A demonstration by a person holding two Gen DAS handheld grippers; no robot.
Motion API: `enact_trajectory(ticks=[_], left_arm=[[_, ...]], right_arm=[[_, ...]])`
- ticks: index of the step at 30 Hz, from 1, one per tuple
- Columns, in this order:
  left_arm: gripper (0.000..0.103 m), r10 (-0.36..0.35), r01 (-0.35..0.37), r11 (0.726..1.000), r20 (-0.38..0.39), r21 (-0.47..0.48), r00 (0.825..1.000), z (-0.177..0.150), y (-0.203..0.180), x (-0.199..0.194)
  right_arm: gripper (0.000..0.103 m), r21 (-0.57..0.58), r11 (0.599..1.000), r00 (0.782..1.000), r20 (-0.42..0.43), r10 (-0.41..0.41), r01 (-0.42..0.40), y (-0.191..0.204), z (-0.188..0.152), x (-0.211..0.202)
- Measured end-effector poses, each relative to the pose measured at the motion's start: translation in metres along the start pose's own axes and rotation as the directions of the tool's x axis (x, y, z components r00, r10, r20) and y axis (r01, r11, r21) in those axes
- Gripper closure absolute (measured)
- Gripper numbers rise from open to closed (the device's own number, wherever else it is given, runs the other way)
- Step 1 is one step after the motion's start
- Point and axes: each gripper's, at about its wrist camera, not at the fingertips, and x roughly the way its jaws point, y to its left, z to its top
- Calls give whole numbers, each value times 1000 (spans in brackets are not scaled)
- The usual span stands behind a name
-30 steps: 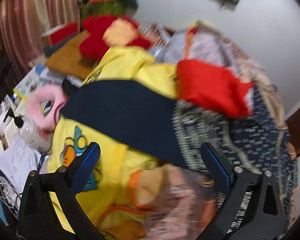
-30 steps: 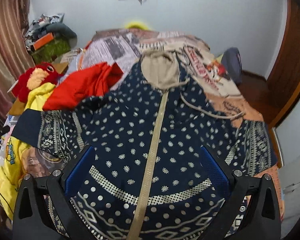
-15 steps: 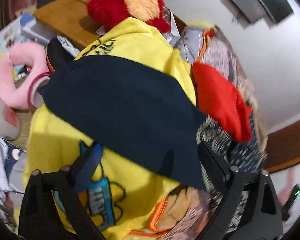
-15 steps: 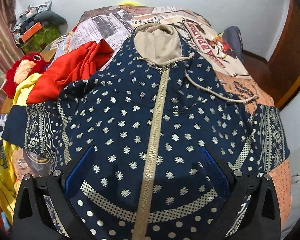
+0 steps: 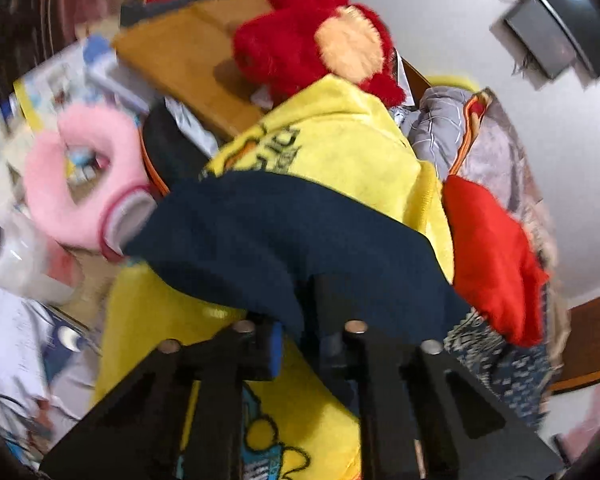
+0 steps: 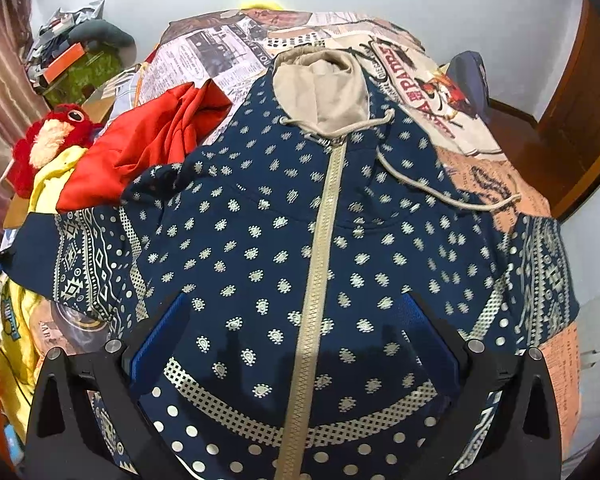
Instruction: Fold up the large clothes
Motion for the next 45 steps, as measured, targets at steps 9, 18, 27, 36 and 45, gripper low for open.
enact_trajectory(ticks=[9, 18, 27, 36, 45], left_arm=[[100, -23, -42, 965, 246, 258, 969, -6, -94, -90], [100, -285, 108, 871, 315, 479, 905, -39, -228, -174], [100, -394, 183, 751, 208, 634, 895, -103, -360, -171], [100, -386, 285, 611, -37, 738, 922, -195, -455, -114], [100, -242, 351, 479, -264, 804, 934, -290, -487, -50]], right_arm=[[0, -28, 999, 998, 57, -16, 18, -13, 7, -26], [0, -70, 998, 994, 107, 7, 1, -31, 9, -38], [0, -72, 996, 991, 116, 60, -52, -63, 3, -40], [0, -53, 998, 991, 125, 37, -30, -101, -11, -41], [0, -14, 1000, 995, 100, 0, 1, -130, -24, -38]])
